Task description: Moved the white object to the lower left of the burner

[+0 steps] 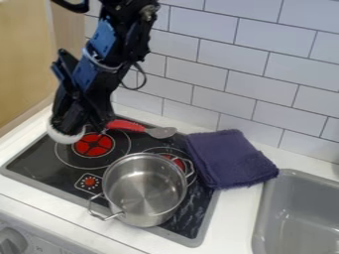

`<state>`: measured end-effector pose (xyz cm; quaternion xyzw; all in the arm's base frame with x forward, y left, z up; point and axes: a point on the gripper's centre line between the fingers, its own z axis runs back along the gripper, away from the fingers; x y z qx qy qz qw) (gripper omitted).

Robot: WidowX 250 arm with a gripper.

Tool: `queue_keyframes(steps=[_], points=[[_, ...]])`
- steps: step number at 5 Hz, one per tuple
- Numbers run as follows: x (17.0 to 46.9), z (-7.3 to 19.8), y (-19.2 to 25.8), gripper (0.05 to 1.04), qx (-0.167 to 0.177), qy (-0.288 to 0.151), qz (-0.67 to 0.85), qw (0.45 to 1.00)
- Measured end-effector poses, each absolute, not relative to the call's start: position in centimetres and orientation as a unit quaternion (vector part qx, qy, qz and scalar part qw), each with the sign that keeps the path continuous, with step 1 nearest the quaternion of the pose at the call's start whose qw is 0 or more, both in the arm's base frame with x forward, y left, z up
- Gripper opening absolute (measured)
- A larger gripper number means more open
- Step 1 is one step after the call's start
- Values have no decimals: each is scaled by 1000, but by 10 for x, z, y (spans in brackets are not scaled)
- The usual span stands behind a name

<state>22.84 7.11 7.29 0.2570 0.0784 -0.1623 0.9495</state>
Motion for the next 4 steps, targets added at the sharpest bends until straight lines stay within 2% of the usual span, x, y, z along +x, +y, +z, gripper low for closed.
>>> queue_keyframes(steps=[3, 4], points=[[222, 34, 83, 181, 207, 151, -106, 961], [223, 30, 82, 181, 201, 156, -103, 961]])
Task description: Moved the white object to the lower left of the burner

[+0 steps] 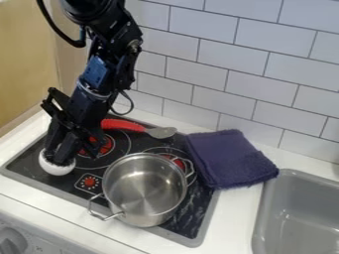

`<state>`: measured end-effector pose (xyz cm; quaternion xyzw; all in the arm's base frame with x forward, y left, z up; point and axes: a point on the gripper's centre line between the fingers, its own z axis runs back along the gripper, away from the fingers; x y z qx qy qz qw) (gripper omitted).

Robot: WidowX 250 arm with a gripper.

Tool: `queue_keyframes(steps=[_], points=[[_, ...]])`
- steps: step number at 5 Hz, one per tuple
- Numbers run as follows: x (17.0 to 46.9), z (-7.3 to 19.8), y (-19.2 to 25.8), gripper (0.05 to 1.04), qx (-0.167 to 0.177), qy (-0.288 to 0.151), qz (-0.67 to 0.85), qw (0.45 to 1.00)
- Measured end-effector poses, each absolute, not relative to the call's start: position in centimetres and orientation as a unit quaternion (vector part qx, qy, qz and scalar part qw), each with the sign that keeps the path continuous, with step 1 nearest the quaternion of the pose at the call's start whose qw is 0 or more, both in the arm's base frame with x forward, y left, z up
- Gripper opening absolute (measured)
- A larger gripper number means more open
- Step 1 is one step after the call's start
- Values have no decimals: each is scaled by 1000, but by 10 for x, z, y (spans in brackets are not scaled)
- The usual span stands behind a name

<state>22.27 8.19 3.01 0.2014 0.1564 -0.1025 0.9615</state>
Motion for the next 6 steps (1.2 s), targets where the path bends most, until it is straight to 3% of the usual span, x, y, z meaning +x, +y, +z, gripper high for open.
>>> queue_keyframes(steps=[1, 3, 4, 6], points=[[222, 30, 82, 234, 199, 159, -104, 961], [219, 29, 85, 806, 208, 172, -101, 958], [220, 30, 86, 1016, 212, 172, -101, 957], [225, 40, 84, 999, 224, 152, -115, 956]])
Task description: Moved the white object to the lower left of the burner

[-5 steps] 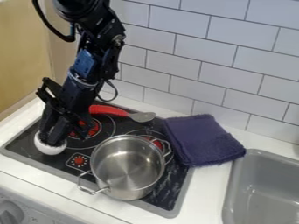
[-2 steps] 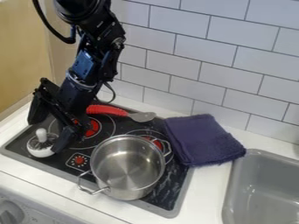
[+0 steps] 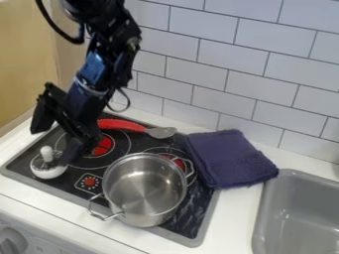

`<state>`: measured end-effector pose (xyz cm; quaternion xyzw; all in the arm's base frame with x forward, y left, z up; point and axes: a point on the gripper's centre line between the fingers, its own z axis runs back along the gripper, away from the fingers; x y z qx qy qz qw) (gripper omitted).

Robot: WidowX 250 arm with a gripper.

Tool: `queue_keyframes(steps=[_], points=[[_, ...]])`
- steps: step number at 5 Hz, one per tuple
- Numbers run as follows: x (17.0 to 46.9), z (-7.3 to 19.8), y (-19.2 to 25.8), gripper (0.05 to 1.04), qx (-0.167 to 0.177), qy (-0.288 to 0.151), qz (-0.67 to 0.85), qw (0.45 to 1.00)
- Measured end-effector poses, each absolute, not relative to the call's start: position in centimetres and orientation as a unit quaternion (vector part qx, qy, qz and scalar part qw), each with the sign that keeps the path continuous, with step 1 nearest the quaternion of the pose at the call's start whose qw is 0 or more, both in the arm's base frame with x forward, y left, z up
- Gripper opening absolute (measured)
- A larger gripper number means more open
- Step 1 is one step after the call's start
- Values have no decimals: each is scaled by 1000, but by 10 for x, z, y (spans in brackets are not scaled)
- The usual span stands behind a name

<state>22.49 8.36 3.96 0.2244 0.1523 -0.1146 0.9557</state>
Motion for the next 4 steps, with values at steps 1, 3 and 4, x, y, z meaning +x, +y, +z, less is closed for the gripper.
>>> queue_keyframes(steps=[1, 3, 4], points=[[230, 57, 76, 999, 254, 135, -140, 947], [242, 103, 46, 999, 298, 45, -190, 934], [242, 104, 46, 999, 299, 44, -190, 934]])
